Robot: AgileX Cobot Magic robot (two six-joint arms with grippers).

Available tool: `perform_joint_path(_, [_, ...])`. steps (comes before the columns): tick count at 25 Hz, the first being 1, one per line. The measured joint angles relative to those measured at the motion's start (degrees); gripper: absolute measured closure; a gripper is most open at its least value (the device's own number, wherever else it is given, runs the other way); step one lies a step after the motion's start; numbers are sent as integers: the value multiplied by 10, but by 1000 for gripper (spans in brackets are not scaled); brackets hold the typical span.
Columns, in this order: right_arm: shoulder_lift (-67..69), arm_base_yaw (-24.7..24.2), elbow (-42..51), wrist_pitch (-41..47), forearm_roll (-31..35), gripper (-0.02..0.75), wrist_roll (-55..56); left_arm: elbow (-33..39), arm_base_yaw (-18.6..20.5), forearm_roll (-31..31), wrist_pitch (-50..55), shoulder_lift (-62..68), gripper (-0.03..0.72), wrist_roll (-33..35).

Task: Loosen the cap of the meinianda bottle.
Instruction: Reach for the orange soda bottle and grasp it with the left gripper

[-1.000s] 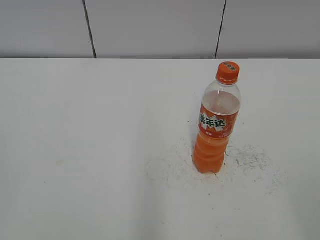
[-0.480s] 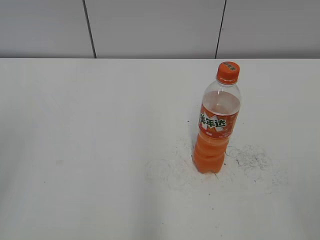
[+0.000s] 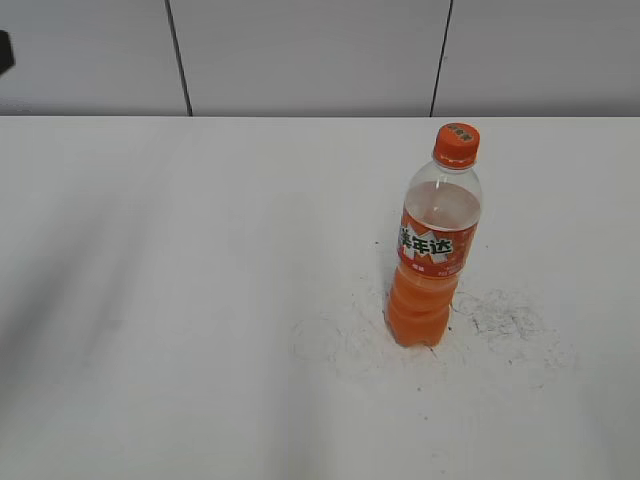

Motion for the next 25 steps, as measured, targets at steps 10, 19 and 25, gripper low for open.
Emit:
perform_joint_path(10, [0,0,0,0,0,213,0,7,-13,65,-222,252,193,-8])
perform_joint_path(19, [0,0,0,0,0,213,0,-15,-13,209,-387,486,193,-139])
perform_joint_path(25, [0,0,0,1,0,213,0,-72,-13,415,-487,597,193,-247])
